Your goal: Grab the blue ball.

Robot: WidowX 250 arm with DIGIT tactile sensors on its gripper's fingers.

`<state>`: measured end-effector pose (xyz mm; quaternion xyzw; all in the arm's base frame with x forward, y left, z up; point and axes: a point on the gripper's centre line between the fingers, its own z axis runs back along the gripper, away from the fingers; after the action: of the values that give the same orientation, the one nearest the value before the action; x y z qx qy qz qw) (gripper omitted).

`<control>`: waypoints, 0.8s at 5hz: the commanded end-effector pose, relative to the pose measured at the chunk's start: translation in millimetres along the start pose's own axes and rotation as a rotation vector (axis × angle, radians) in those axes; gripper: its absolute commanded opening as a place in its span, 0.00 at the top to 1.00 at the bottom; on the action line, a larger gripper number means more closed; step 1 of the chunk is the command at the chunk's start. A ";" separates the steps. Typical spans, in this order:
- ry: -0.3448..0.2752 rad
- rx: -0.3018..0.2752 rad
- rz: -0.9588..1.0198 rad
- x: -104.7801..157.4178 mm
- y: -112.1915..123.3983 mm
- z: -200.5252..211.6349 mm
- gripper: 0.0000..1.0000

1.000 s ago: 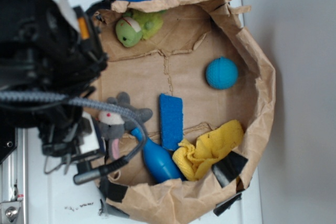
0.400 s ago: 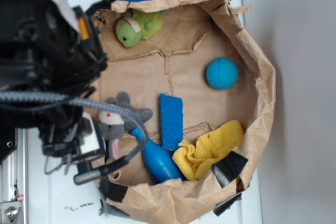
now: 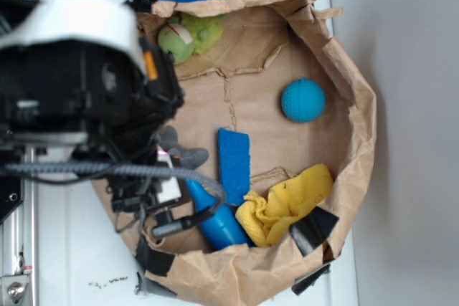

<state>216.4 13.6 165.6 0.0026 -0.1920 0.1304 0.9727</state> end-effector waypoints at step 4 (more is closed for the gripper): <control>0.052 0.054 -0.073 31.3 -12.7 -37.5 0.00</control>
<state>254.6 13.0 128.6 0.0357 -0.1386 0.1020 0.9844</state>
